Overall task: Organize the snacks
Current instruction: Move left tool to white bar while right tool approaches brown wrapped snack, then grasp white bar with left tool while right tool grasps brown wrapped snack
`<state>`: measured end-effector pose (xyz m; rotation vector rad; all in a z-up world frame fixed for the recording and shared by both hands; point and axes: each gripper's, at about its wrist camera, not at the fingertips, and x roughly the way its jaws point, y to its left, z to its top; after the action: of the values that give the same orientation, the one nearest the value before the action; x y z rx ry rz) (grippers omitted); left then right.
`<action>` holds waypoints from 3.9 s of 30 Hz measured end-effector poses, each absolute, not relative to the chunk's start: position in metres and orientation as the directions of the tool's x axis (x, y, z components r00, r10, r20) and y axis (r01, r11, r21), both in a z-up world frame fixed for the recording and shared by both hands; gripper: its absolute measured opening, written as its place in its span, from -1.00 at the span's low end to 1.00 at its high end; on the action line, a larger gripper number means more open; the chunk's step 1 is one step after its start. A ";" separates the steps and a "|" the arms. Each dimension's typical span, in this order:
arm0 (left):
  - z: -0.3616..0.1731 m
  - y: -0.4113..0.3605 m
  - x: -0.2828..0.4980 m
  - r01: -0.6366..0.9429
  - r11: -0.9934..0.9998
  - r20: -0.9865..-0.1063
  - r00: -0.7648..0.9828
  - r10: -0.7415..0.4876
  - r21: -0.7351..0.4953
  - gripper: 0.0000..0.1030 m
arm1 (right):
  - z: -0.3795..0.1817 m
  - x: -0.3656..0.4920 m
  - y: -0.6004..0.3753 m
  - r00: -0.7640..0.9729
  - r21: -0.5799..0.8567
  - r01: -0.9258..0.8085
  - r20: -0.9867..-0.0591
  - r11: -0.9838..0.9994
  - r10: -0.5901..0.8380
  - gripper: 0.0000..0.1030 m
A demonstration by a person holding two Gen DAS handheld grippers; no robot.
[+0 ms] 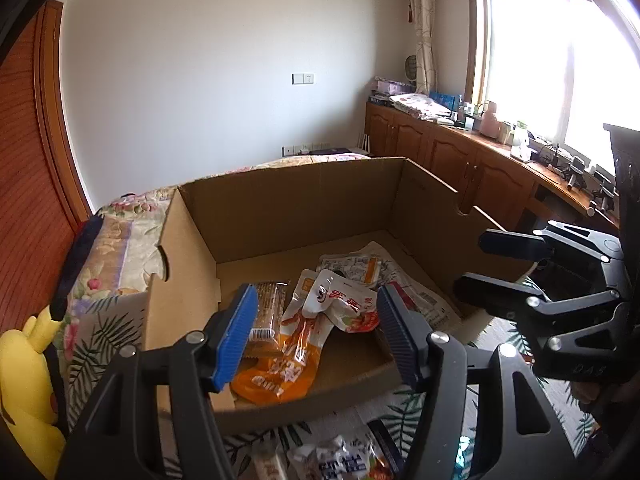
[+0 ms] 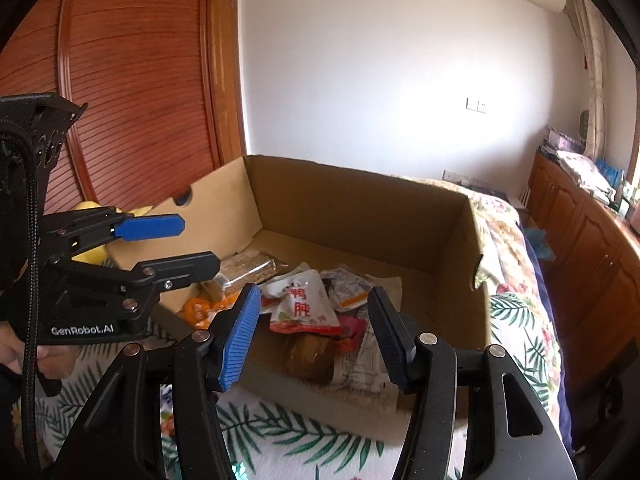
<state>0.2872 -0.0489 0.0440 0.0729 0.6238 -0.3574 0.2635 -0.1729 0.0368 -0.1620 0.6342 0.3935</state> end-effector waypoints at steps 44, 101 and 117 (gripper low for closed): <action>-0.060 0.006 0.234 0.256 0.965 -0.741 0.636 -0.214 -0.059 0.25 | -0.071 0.207 -0.250 0.603 -0.014 -0.257 -0.784 0.966 0.149 0.17; -0.066 -0.001 0.222 0.225 0.974 -0.718 0.677 -0.161 -0.007 -0.59 | -0.067 0.185 -0.239 0.607 0.012 -0.275 -0.773 0.961 0.183 -0.39; -0.054 -0.001 0.213 0.248 0.968 -0.693 0.694 -0.197 -0.026 -0.59 | -0.041 0.171 -0.231 0.647 0.057 -0.301 -0.721 0.952 0.248 -0.39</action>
<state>0.2132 -0.0010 -0.0545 0.0713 0.7649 -0.2485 0.1713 -0.2310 -0.0415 -0.0697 0.8087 0.3125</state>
